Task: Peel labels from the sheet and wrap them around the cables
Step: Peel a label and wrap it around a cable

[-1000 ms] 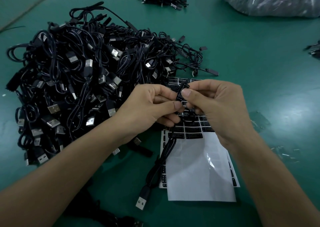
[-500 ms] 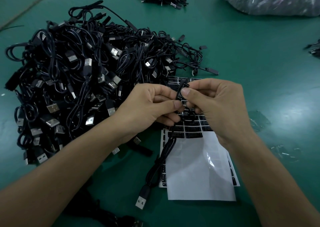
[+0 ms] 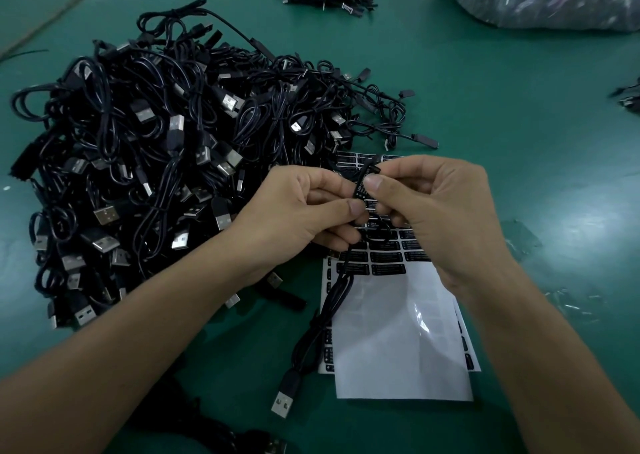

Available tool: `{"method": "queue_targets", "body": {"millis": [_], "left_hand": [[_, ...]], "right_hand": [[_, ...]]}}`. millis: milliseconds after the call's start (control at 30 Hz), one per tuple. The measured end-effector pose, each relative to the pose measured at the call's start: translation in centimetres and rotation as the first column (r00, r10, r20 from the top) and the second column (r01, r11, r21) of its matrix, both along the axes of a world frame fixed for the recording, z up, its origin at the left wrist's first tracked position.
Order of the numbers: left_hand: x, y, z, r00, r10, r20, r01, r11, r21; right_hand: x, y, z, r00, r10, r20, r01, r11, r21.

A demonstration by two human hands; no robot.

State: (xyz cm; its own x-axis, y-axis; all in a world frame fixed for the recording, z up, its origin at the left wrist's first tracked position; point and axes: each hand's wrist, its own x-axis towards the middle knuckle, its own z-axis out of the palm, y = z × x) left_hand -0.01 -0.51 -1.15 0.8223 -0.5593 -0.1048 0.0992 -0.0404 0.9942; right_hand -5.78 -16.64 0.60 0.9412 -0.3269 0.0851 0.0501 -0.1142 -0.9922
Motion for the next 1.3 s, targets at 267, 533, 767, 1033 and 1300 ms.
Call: {"method": "queue_targets", "body": {"millis": [267, 533, 767, 1033, 1300], "left_hand": [[0.03, 0.02, 0.02, 1.0, -0.01, 0.01, 0.01, 1.0, 0.008], [0.16, 0.07, -0.06, 1.0, -0.014, 0.009, 0.014, 1.0, 0.008], [0.2, 0.04, -0.11, 1.0, -0.024, 0.014, 0.024, 1.0, 0.008], [0.19, 0.06, -0.12, 1.0, -0.021, 0.011, 0.021, 1.0, 0.008], [0.2, -0.01, -0.14, 1.0, -0.02, 0.006, 0.02, 1.0, 0.004]], "right_hand": [[0.12, 0.08, -0.12, 1.0, -0.008, 0.021, 0.008, 1.0, -0.009], [0.13, 0.14, -0.2, 1.0, -0.018, 0.025, 0.018, 1.0, -0.02], [0.14, 0.07, -0.33, 0.999, -0.027, 0.029, 0.029, 0.997, -0.071], [0.24, 0.09, -0.54, 0.998, -0.059, 0.025, 0.062, 0.991, -0.119], [0.27, 0.04, -0.62, 0.998, -0.064, 0.025, 0.066, 0.991, -0.116]]}}
